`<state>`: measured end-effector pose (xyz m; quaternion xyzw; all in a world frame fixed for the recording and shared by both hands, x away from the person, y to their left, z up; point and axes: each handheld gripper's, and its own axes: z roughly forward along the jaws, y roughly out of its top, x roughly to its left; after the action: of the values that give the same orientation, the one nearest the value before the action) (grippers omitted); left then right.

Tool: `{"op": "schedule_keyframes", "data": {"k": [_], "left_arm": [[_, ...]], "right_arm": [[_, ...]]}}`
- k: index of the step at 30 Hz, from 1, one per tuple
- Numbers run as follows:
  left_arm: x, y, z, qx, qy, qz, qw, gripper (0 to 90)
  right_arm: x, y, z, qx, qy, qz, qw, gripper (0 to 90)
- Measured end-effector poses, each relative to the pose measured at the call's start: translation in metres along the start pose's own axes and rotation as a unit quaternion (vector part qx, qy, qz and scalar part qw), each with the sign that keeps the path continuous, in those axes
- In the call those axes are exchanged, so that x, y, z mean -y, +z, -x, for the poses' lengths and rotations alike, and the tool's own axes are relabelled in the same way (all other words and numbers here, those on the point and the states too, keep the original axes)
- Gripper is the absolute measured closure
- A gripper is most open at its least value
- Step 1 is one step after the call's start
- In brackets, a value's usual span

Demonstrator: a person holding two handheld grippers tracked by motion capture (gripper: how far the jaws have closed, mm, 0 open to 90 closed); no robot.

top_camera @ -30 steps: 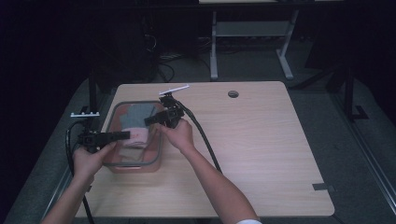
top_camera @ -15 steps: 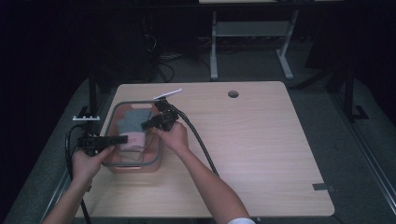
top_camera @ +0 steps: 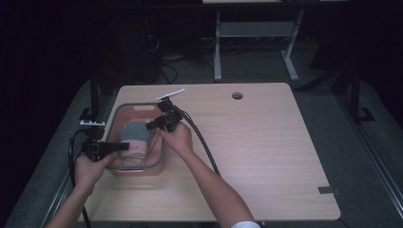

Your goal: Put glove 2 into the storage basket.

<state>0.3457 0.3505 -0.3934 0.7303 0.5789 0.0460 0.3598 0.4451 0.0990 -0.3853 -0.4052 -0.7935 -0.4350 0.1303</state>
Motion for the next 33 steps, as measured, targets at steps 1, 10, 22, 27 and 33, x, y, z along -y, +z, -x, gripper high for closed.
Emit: {"op": "schedule_keyframes", "data": {"k": [1,10,22,27,33], "left_arm": [[-0.001,-0.001,0.003,-0.007,0.010,0.002,0.9999,64.5],[-0.007,-0.008,0.008,-0.028,0.023,0.017,0.9992,52.2],[-0.019,-0.020,0.017,-0.034,0.035,0.046,0.9978,50.8],[-0.024,-0.021,0.023,-0.027,0.043,0.053,0.9973,50.1],[-0.027,-0.019,0.032,-0.012,0.050,0.061,0.9968,49.5]], "right_arm": [[0.000,-0.002,0.000,0.001,-0.003,0.000,1.0000,76.7],[-0.001,-0.013,-0.001,0.001,-0.008,0.000,1.0000,73.7],[-0.001,-0.033,0.002,0.007,-0.015,0.010,0.9998,69.8],[0.000,-0.046,0.004,0.003,-0.011,0.020,0.9997,66.8],[0.003,-0.062,0.010,0.008,-0.009,0.029,0.9995,63.2]]}}
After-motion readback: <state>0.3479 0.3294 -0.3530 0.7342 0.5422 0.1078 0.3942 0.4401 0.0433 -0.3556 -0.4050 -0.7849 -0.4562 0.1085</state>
